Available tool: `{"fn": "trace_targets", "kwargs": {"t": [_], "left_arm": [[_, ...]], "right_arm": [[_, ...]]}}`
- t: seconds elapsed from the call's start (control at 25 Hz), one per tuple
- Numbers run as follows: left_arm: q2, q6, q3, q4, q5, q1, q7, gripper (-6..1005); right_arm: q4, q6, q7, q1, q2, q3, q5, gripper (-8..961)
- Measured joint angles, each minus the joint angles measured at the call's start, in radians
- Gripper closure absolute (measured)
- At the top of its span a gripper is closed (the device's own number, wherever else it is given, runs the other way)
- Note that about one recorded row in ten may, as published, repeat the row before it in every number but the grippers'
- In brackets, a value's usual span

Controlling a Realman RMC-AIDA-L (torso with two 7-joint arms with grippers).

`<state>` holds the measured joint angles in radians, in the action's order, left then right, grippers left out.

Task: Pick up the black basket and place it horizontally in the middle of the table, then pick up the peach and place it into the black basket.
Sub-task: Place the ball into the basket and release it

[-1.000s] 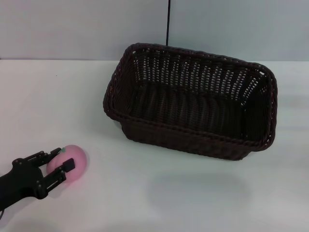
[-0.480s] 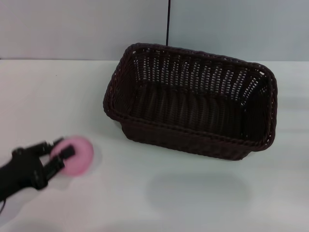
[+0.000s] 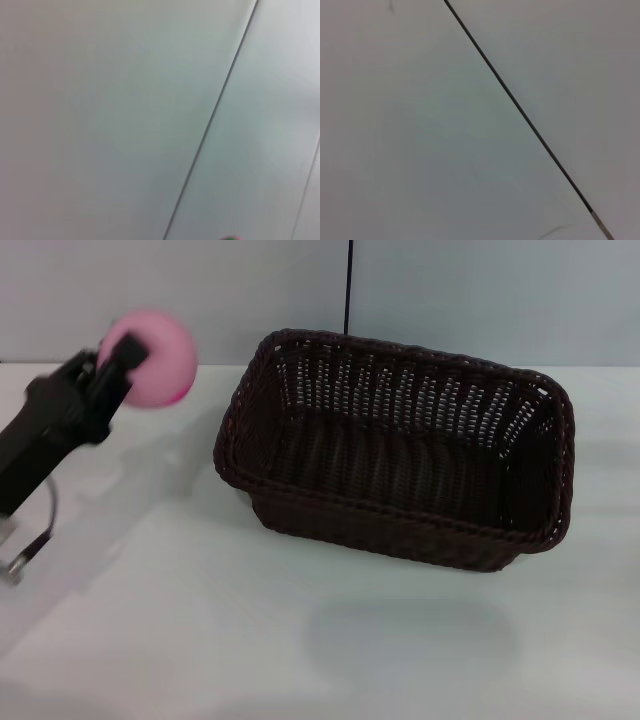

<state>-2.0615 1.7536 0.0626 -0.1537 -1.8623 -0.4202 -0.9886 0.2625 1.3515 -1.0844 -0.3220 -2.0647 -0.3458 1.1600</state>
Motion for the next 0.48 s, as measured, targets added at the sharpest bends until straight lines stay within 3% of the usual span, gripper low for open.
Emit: {"fn": "trace_targets", "kwargs": {"t": [0.24, 0.48], "left_arm": [[-0.008, -0.131, 0.007, 0.165, -0.011, -0.128, 0.011, 827], [-0.01, -0.212, 0.007, 0.238, -0.037, -0.15, 0.054, 843]], "right_arm": [[-0.005, 0.005, 0.0, 0.006, 0.0, -0.003, 0.001, 495], [-0.009, 0.003, 0.0, 0.006, -0.001, -0.004, 0.001, 495]]}}
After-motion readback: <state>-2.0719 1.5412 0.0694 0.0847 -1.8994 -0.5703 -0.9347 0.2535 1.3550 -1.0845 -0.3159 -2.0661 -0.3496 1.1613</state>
